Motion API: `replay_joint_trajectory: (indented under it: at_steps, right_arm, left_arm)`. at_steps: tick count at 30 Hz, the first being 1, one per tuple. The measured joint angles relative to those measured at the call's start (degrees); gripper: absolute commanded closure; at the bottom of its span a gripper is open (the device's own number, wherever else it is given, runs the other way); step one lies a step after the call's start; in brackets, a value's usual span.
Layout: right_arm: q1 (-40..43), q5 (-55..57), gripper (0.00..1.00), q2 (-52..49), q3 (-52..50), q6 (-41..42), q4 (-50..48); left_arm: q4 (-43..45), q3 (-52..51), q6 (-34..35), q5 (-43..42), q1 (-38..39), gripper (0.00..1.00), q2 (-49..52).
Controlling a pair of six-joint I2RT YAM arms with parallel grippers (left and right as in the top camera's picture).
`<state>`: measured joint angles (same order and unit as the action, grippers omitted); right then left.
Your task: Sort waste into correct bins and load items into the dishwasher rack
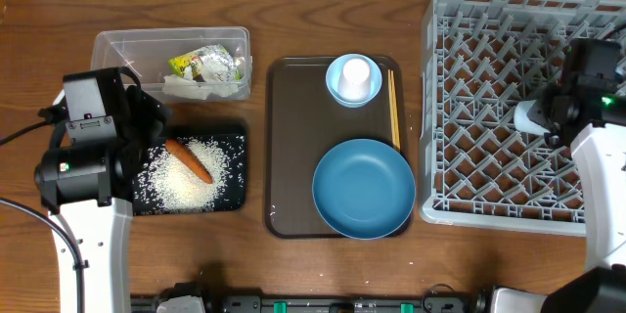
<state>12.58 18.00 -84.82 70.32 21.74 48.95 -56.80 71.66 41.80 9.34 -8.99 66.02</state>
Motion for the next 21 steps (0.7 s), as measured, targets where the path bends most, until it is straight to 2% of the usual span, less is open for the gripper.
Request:
replay_joint_trajectory:
  at_steps: [3,5,13,18,21]
  right_arm:
    - [0.09,-0.57,0.56,-1.57,0.0,-0.31,0.04]
    - [0.04,-0.94,0.6,-2.49,0.0,-0.48,0.0]
    - [0.15,1.51,0.99,-2.12,0.09,-1.44,-0.42]
    - [0.76,1.64,0.99,-1.62,0.09,-1.22,-0.92]
    - [0.79,1.11,0.94,-1.4,0.09,-1.25,-0.9]
  left_arm:
    - [0.0,0.0,0.0,0.0,0.0,0.01,0.0]
    - [0.0,0.0,0.0,0.0,0.0,0.01,0.0]
    - [0.0,0.0,0.0,0.0,0.0,0.01,0.0]
    - [0.0,0.0,0.0,0.0,0.0,0.01,0.0]
    - [0.0,0.0,0.0,0.0,0.0,0.01,0.0]
